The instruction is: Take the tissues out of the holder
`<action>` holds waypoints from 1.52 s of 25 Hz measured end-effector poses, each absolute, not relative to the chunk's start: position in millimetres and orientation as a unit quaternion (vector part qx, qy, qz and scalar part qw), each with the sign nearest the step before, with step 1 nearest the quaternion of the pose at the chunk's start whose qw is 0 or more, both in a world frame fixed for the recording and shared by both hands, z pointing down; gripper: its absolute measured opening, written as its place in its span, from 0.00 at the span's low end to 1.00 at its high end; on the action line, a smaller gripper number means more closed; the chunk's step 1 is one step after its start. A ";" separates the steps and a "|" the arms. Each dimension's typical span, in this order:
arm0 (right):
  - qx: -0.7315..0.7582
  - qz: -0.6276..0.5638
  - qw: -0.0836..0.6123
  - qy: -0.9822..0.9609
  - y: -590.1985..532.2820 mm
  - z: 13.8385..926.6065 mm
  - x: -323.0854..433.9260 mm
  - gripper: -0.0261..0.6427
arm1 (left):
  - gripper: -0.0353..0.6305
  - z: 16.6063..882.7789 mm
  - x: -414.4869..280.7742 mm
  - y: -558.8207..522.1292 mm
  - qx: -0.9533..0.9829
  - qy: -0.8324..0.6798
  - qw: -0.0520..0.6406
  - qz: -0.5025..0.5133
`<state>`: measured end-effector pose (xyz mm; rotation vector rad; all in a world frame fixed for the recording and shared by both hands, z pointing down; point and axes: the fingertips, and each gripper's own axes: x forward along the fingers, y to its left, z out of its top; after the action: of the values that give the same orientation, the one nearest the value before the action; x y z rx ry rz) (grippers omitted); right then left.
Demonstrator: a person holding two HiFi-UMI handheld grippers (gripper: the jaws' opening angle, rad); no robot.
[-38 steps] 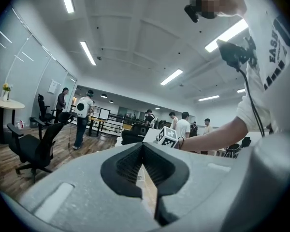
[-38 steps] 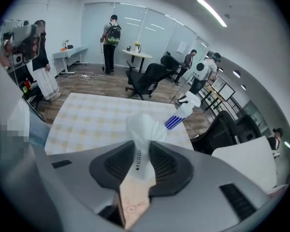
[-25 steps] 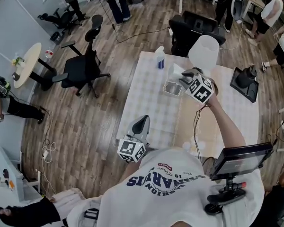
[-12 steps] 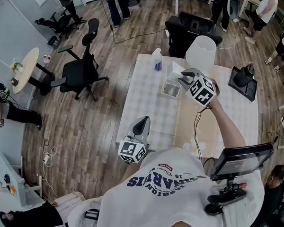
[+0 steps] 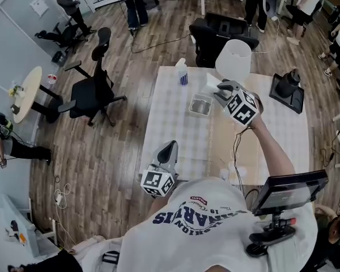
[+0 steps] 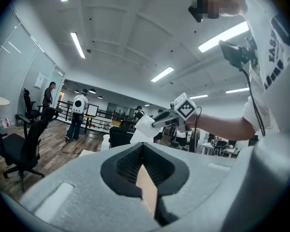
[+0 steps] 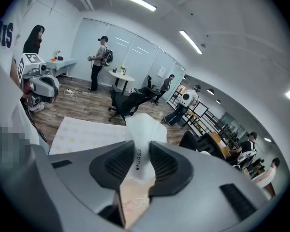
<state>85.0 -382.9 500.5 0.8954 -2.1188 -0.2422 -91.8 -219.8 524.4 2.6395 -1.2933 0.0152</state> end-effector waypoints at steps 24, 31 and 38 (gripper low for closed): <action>0.505 -0.021 0.417 -0.756 -276.1 495.4 252.3 0.21 | 0.06 513.2 34.0 -183.6 0.965 -0.245 0.091 0.022; 0.512 -0.017 0.415 -0.752 -262.9 501.0 260.0 0.21 | 0.06 516.7 38.4 -175.8 0.966 -0.241 0.088 0.027; 0.503 -0.023 0.456 -0.734 -257.3 529.7 264.0 0.21 | 0.06 516.9 36.7 -167.4 0.965 -0.244 0.090 0.029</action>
<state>264.0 -257.3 529.7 1.2400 -1.8095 -0.0569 36.7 -167.4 516.9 2.8699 -0.7250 0.0868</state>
